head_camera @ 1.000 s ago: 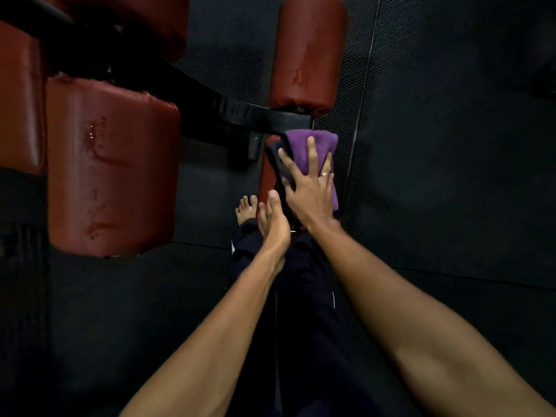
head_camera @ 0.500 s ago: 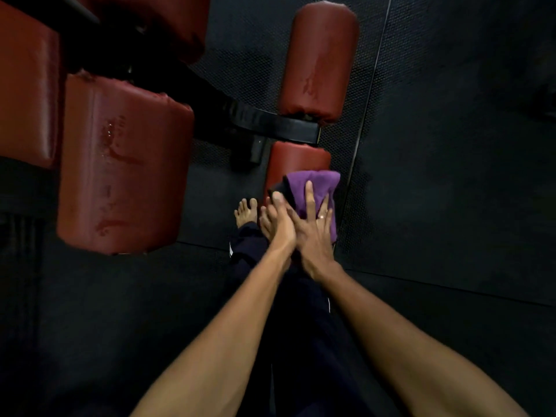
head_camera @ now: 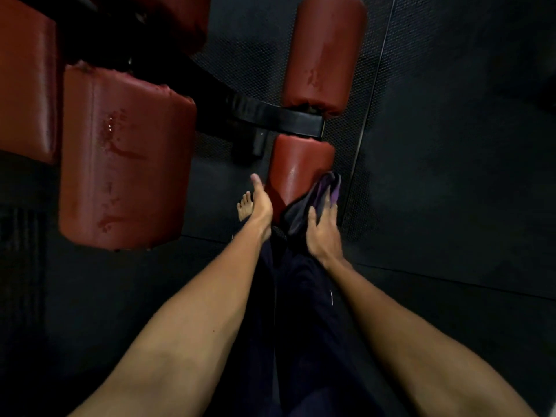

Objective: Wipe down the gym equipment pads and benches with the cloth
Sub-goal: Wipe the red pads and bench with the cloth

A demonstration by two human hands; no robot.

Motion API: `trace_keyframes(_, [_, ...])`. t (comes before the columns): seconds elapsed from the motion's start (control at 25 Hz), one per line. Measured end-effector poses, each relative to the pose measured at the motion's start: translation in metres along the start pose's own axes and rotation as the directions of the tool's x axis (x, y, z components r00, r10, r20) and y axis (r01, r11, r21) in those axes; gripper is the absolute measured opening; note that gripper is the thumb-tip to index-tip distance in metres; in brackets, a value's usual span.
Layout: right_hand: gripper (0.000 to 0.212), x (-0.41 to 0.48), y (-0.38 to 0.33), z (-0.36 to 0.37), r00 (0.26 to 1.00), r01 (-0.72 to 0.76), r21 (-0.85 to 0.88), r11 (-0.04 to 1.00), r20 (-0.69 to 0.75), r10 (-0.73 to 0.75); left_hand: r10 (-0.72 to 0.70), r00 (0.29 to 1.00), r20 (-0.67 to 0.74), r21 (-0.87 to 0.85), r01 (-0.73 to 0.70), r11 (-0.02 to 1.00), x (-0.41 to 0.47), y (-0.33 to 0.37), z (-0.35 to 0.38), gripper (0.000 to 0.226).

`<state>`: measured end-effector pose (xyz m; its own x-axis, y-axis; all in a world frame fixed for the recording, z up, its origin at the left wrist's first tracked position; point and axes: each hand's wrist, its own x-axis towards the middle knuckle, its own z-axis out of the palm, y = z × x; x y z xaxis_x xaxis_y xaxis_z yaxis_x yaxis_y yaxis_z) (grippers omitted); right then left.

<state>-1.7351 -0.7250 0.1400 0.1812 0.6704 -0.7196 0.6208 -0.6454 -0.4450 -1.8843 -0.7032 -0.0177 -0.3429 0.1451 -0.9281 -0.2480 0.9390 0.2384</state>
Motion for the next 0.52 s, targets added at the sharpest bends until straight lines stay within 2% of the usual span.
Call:
trace_keyframes(0.08, [0.068,-0.015,-0.006,0.005,0.98,0.197,-0.153,0.968,-0.005,-0.2,0.048,0.997,0.062,0.162,-0.057,0.985,-0.097,0.052,-0.008,0.131])
trace_keyframes(0.12, [0.071,-0.013,-0.012,0.004,0.96,0.274,-0.228,0.934,0.001,-0.281,0.096,0.992,0.082,0.196,-0.111,0.974,-0.15,0.074,-0.007,0.117])
trace_keyframes(0.2, [0.075,0.007,-0.028,-0.009,0.915,0.381,-0.334,0.862,0.003,-0.404,0.193,0.973,0.127,0.162,-0.212,0.964,-0.19,0.073,0.0,0.082])
trace_keyframes(0.28, [0.067,0.035,-0.04,-0.026,0.88,0.43,-0.386,0.816,-0.022,-0.475,0.222,0.966,0.132,0.172,-0.243,0.955,-0.192,0.066,0.006,0.072])
trace_keyframes(0.32, [0.063,0.046,-0.045,-0.035,0.887,0.417,-0.352,0.838,-0.043,-0.459,0.219,0.97,0.108,0.176,-0.236,0.956,-0.182,0.063,0.006,0.073])
trace_keyframes(0.4, [0.06,0.062,-0.057,-0.045,0.952,0.277,-0.153,0.949,-0.093,-0.293,0.169,0.98,0.1,0.119,-0.181,0.976,-0.142,0.061,-0.001,0.094])
trace_keyframes(0.44, [0.061,0.063,-0.061,-0.045,0.973,0.202,-0.038,0.979,-0.106,-0.205,0.122,0.99,0.076,0.073,-0.128,0.989,-0.097,0.045,-0.001,0.109])
trace_keyframes(0.52, [0.061,0.053,-0.064,-0.043,0.989,0.098,0.118,0.988,-0.123,-0.083,-0.008,0.996,0.087,0.055,0.003,0.999,0.005,0.001,-0.001,0.119])
